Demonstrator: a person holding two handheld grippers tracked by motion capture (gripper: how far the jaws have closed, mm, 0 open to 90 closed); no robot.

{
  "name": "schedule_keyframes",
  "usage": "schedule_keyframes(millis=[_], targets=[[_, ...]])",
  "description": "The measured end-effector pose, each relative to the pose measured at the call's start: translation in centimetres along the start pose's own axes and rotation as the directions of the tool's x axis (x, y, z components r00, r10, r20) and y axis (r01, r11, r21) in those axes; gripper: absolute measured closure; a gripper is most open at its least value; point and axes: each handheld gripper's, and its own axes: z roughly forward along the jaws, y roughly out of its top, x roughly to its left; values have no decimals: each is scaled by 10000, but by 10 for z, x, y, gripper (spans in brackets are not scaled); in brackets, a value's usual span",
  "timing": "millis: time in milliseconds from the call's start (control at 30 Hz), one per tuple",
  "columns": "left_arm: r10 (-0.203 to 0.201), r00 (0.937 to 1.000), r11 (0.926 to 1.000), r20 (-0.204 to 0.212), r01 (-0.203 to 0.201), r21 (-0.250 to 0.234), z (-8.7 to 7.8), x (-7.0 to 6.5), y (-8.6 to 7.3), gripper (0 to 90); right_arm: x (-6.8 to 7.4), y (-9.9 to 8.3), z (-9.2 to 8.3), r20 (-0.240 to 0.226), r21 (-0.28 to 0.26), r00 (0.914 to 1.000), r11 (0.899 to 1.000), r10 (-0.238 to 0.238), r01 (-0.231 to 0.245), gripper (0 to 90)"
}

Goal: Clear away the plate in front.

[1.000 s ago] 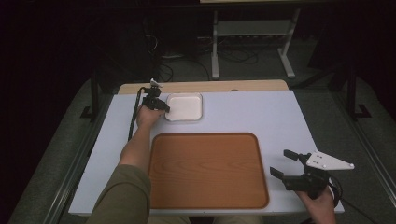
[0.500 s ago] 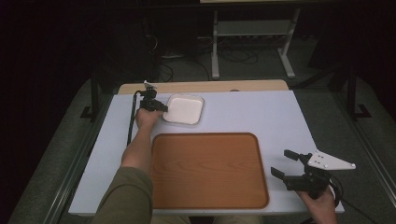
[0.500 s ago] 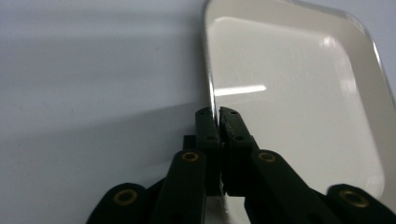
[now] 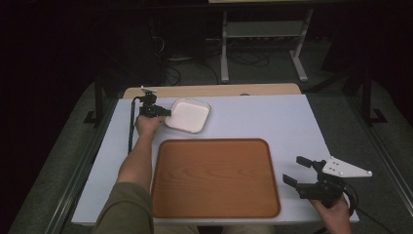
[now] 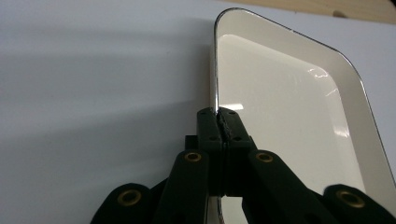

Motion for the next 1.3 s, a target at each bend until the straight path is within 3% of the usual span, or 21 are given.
schedule_keyframes(millis=[500, 833, 967, 1133, 1300], targets=[[-27, 9981, 9968, 608, 75, -798, -21, -8, -2, 890, 2, 0, -3, -13, -96, 10000, 9999, 50, -50, 146], [284, 9957, 9967, 886, -214, -789, -31, -18, -5, 890, 3, 0, -4, -140, -173, 9999, 9998, 33, -35, 146], [254, 9946, 9955, 1008, -159, -939, -34, -21, -8, 890, 4, 0, -3, -162, -158, 9999, 9999, 17, -20, 145], [384, 9898, 9945, 1371, -244, -1022, -40, -23, -11, 890, 4, 0, -4, -194, -146, 9998, 9999, 6, -9, 146], [555, 9874, 9924, 1482, -381, -1174, -47, -29, -13, 890, 3, 0, -7, -174, -183, 9998, 9998, 0, -4, 146]])
